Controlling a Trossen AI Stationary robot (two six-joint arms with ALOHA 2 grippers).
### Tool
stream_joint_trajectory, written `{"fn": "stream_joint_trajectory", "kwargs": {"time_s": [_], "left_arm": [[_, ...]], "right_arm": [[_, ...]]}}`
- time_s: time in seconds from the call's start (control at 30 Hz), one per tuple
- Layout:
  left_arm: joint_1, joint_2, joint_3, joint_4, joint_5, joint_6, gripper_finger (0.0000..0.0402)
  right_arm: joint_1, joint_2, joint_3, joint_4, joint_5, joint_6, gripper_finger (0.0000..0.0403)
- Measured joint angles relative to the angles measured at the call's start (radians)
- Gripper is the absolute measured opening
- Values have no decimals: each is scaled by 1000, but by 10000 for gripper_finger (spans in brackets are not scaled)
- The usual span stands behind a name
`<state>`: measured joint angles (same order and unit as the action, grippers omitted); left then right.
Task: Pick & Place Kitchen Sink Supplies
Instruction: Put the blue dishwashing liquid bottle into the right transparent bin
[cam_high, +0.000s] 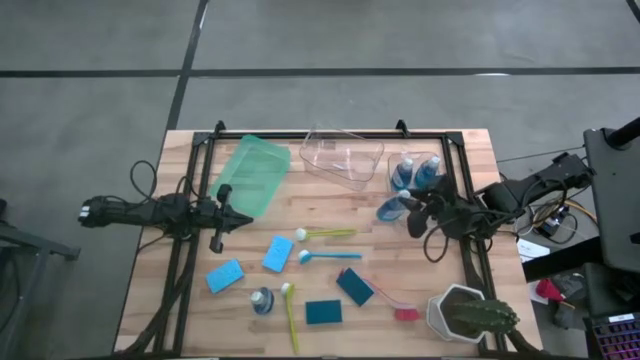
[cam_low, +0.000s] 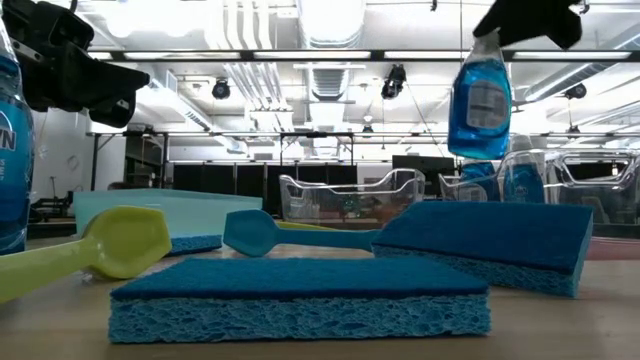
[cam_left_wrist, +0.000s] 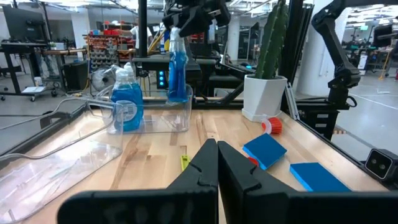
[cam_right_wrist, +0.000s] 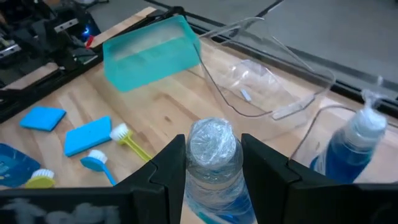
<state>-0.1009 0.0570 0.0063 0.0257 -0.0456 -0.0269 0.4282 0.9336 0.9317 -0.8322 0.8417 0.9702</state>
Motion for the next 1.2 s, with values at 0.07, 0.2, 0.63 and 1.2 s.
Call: {"fn": "stream_joint_trajectory", "kwargs": {"time_s": [0.07,0.2,0.63,1.2], "left_arm": [[0,0,0,0,0,0,0],[0,0,0,0,0,0,0],[0,0,0,0,0,0,0],[0,0,0,0,0,0,0]], "right_arm": [[0,-25,-22,0,2,7,125],[0,-66,-36,-8,24,6,123],[-1,-127,5,-158,53,43,123],[-3,-74,-1,-534,86,481,127]]}}
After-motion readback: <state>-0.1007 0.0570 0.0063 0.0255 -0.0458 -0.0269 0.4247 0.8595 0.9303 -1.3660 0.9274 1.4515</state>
